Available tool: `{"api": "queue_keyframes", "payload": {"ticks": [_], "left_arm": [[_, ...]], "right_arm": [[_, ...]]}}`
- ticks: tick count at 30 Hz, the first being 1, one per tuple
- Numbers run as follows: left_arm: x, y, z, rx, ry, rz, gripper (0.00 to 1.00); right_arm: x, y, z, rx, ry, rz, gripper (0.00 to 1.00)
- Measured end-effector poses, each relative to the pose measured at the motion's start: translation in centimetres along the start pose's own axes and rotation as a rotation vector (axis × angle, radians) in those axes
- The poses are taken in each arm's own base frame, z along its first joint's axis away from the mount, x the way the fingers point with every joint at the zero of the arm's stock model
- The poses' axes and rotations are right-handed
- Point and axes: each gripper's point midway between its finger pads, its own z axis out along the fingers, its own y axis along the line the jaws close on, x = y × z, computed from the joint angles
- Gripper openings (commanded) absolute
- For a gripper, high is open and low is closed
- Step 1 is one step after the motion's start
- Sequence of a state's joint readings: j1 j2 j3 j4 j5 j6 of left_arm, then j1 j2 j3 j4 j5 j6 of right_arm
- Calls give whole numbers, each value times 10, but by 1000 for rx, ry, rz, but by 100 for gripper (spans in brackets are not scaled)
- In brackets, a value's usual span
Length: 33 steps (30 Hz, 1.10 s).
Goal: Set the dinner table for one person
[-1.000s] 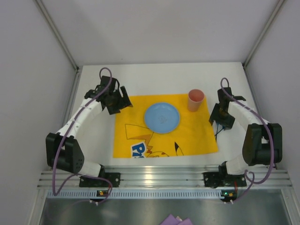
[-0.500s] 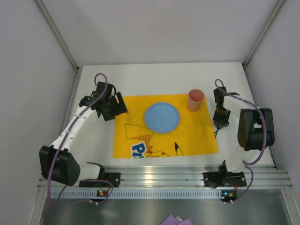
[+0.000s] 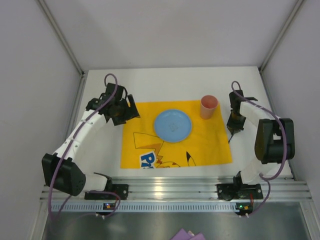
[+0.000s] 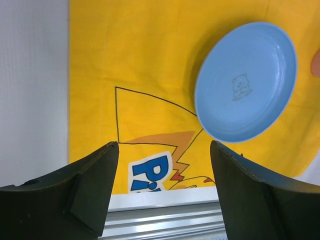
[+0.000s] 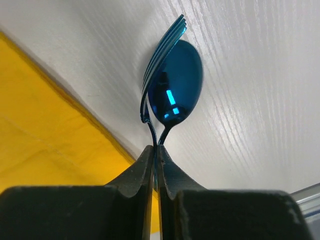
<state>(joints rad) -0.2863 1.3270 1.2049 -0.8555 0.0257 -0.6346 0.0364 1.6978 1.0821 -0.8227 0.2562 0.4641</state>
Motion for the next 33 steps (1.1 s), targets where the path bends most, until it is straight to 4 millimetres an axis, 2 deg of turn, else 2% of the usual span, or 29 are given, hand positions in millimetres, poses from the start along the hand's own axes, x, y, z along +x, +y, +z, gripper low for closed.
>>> {"api": "queue_keyframes", "payload": {"ticks": [2,5,10,15,18,21,24,28,33], "left_arm": [[0,-14,-2,22,0,28,79],[10,-47,-6,75,7,97,79],[41,-104,-9,181,43,196,80],[74,-146,-10,267,83,271,86],[94,-191,-20,379,91,348,87],[122,-242,-39,520,88,432,87],[152,-278,-57,624,93,507,86],[195,-304,-66,677,110,593,86],[235,-327,-61,674,96,689,85]], "right_arm": [[-2,3,-10,-35,-20,15,0],[-8,3,-39,-95,-84,42,0],[-18,-2,-91,-184,-207,80,0],[-8,-5,-116,-244,-224,93,0],[-6,-4,-136,-293,-230,95,0],[-13,2,-166,-366,-258,94,0],[-14,6,-194,-445,-283,90,0],[0,9,-221,-539,-279,73,0],[26,6,-242,-610,-244,52,0]]}}
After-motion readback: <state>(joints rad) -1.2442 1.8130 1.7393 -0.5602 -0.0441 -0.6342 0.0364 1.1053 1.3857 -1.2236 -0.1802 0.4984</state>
